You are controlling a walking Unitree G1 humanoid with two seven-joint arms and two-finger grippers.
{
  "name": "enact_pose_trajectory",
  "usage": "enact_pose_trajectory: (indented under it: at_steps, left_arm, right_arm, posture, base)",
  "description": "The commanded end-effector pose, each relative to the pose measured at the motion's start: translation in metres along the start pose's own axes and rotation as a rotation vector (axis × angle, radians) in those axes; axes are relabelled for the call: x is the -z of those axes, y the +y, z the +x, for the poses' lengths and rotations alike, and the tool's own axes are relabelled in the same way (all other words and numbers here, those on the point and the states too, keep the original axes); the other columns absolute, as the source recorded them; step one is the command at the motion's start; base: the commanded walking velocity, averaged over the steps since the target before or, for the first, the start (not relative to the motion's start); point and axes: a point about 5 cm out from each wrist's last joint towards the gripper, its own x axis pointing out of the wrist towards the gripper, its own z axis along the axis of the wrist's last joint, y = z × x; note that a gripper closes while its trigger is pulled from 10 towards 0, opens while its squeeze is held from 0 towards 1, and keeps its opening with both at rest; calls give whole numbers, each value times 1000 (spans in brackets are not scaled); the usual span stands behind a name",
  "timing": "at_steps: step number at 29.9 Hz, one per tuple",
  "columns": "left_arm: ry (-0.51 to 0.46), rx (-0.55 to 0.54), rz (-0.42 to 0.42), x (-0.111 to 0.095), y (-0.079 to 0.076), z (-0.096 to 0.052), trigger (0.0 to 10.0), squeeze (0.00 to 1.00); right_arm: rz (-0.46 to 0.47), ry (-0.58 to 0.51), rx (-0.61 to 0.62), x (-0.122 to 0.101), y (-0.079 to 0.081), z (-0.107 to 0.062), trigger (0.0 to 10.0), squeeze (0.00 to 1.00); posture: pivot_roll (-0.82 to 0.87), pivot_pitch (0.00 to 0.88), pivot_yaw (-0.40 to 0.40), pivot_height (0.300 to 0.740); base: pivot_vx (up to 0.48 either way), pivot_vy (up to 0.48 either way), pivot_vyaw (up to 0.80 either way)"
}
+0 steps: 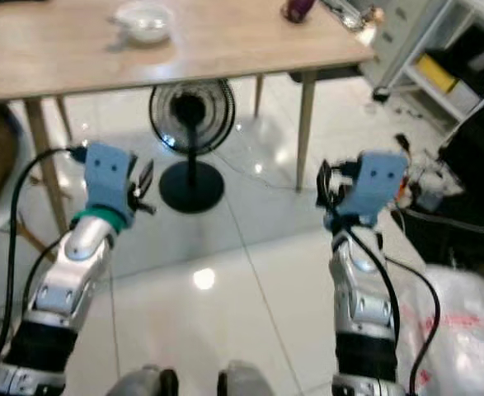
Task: Setting the table
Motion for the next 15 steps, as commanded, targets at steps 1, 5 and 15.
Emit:
enact_pose_trajectory:
  at_steps: [1, 5, 15]
  left_arm:
    - [1, 16, 3, 1, -5, -1, 10000, 0]
    - [-4, 10, 10, 0, -4, -1, 10000, 0]
    - [-77, -136, 129, -16, 21, -9, 10000, 0]
  right_arm:
    - [-7, 9, 18, 2, -4, -1, 10000, 0]
    - [11, -10, -32, -2, 5, 2, 10000, 0]
    - [80, -29, -338, -11, 53, 2, 10000, 0]
  posture:
    - [-157, 0, 43, 740]
    - [-151, 0, 43, 740]
    - [-131, 0, 48, 740]
  base:
    - [480, 0, 0]
    - [480, 0, 0]
    - [480, 0, 0]
